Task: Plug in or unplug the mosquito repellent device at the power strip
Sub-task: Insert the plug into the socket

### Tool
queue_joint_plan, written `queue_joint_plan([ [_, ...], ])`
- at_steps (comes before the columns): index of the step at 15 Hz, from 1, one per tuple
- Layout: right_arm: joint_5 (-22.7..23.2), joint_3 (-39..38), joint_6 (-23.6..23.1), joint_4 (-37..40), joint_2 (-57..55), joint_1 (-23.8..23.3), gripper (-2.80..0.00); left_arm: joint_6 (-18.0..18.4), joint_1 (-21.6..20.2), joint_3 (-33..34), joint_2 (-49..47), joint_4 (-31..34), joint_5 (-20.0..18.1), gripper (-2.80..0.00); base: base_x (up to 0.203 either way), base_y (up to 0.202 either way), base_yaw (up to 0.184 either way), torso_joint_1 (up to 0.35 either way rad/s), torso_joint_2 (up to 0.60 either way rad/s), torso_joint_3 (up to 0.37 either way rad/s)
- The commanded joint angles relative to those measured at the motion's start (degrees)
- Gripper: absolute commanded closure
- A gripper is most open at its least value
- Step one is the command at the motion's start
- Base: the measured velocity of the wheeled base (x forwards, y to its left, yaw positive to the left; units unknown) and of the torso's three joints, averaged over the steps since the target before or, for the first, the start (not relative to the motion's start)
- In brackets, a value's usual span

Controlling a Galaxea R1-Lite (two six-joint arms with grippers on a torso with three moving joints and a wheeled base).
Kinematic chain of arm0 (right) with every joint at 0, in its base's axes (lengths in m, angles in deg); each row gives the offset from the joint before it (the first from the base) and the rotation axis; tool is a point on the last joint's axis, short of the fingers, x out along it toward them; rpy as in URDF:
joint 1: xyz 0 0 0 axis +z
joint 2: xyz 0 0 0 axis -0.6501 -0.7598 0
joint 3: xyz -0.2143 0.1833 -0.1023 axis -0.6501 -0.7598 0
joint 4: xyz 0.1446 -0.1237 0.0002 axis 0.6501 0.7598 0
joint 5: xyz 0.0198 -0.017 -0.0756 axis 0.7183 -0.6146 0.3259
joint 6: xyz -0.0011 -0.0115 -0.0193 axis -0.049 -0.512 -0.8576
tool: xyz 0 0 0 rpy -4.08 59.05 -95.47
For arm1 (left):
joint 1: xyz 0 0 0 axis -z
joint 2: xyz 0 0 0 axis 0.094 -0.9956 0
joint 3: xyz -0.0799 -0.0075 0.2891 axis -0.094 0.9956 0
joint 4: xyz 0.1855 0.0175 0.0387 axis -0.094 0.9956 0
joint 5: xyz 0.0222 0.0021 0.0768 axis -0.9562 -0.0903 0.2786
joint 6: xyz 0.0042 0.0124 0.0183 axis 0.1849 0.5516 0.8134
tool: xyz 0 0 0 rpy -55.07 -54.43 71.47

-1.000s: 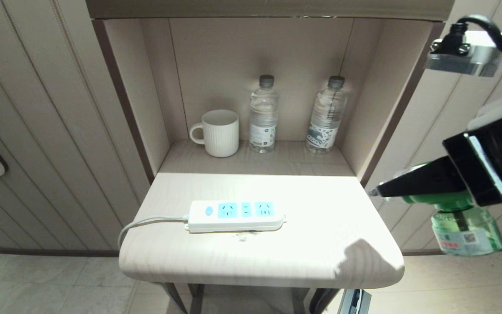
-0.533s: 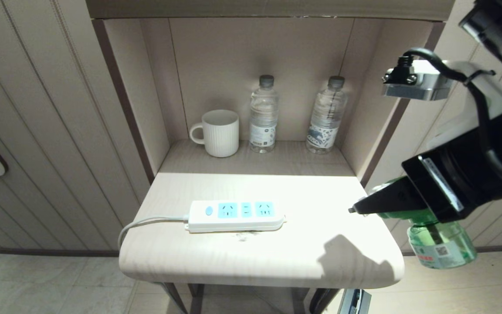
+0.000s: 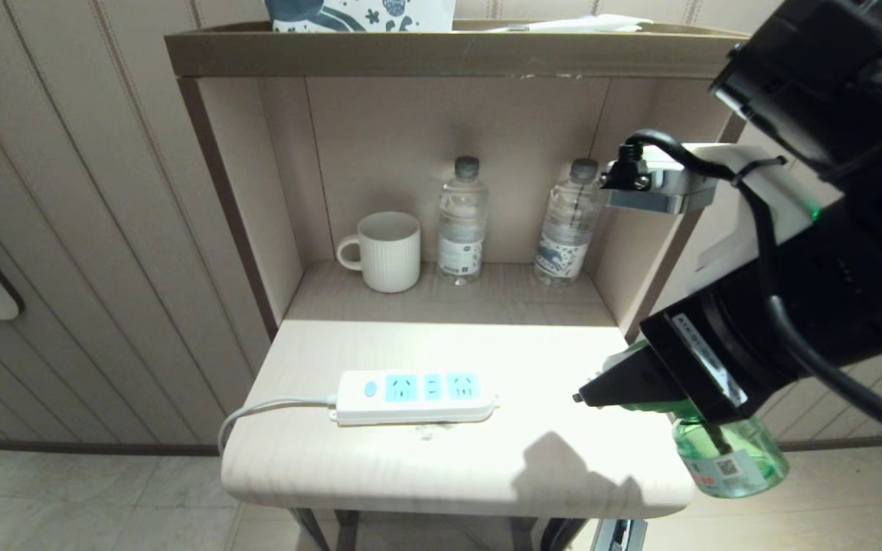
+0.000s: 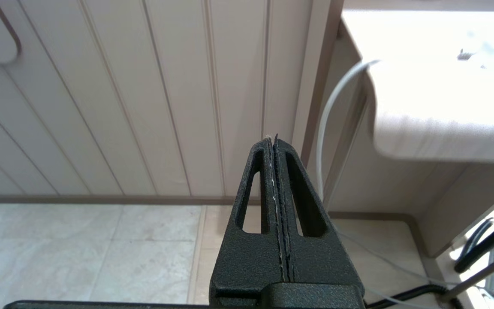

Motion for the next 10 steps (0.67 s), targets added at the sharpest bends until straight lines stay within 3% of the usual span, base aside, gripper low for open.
queue_joint_plan([
  [1, -0.04, 0.01, 0.10, 0.47, -0.98, 0.29, 0.00, 0.00, 0.00, 0.03, -0.07, 0.00, -0.01, 0.00, 0.000, 0.000, 0.000, 0.193, -0.47, -0.274],
  [10, -0.47, 0.19, 0.03, 0.08, -6.81, -0.30, 0.00, 0.00, 0.00, -0.02, -0.07, 0.00, -0.01, 0.00, 0.000, 0.000, 0.000, 0.230, -0.51, -0.286],
])
